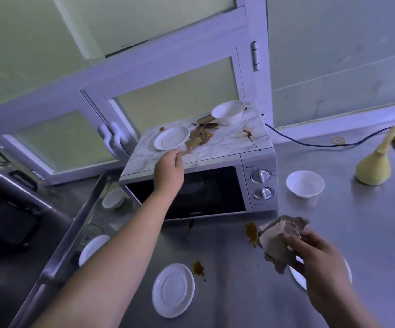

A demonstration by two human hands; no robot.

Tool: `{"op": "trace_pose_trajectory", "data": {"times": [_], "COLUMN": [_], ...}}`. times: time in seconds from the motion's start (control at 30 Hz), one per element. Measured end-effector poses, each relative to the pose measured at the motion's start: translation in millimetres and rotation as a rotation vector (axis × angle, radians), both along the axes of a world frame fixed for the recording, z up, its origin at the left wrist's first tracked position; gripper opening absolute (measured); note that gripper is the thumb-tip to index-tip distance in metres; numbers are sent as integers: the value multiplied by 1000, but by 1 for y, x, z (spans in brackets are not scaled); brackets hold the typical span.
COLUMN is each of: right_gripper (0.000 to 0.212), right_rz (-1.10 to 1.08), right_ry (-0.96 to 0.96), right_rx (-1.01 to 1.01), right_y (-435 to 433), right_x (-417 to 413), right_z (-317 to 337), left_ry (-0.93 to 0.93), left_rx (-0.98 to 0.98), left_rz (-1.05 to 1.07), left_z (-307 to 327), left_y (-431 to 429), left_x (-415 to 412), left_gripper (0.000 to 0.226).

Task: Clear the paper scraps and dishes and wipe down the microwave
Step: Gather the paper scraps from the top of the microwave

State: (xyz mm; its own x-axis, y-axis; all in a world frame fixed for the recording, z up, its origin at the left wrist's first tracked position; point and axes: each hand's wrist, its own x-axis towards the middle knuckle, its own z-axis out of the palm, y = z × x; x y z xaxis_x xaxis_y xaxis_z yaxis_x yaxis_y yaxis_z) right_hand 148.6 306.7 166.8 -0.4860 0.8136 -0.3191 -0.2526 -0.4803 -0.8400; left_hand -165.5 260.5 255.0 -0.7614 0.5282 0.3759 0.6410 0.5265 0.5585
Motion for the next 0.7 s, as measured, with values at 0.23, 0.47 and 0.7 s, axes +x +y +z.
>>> {"op": "trace_pose_trajectory", "data": {"times": [0.23,0.47,0.7], "right_gripper": [8,22,20], "right_rz": [120,363,470], "right_ry": [-13,110,135], "right_rx": [-64,-100,-72], "right_y": [-23,-42,-58], "right_x": [-34,-50,-53], "right_z": [-1,7,7], "left_ry": [59,-123,-228], "left_rx": [140,44,86], "left_rz": [-442,-339,-251], "left_z": [-47,-80,-81], "left_y": [-83,-123,-129], "left_x": [135,169,172], "left_gripper": [34,41,46]}}
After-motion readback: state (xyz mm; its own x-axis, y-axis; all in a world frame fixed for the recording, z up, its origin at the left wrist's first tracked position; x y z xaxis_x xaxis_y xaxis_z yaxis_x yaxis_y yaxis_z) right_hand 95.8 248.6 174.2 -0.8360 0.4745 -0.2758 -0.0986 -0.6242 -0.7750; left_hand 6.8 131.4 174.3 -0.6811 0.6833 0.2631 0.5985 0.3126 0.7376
